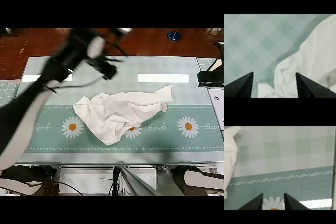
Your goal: Fold the shirts.
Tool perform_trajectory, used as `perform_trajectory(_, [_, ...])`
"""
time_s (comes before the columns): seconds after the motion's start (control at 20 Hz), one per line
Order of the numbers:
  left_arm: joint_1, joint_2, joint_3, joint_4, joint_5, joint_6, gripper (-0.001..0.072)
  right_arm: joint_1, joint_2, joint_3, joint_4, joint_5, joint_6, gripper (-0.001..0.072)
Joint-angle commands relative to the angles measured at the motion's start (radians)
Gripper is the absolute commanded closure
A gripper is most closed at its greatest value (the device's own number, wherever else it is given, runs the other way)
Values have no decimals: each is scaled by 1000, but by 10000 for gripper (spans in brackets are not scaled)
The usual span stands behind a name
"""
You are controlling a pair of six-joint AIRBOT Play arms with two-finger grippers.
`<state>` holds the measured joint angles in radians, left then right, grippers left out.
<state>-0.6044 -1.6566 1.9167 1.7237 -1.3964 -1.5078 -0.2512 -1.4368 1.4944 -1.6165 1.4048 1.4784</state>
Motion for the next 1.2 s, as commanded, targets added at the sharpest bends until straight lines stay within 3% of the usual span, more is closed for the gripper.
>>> perform_trajectory(0.0, [291,138,-159,-258,-159,-62,103,-71,1,0,107,0,-33,360])
perform_trajectory(0.15, [420,353,-613,-393,-82,-19,101,-151,0,0,249,-22,-101,360])
perform_trajectory(0.3, [448,604,-1117,-636,142,19,93,-204,-2,-3,349,-55,-158,360])
perform_trajectory(0.4, [448,692,-1321,-826,249,62,-13,-208,-18,-3,353,-60,-164,358])
perform_trajectory(0.45, [446,703,-1378,-895,279,80,-13,-208,-35,-3,361,-51,-164,357])
perform_trajectory(0.55, [441,685,-1418,-956,298,113,-13,-208,-72,-3,387,-15,-180,355])
perform_trajectory(0.95, [324,489,-1411,-973,433,112,-13,-208,-110,-3,388,-20,-210,355])
perform_trajectory(1.15, [229,384,-1355,-1106,533,174,-13,-208,-110,-3,389,-22,-220,354])
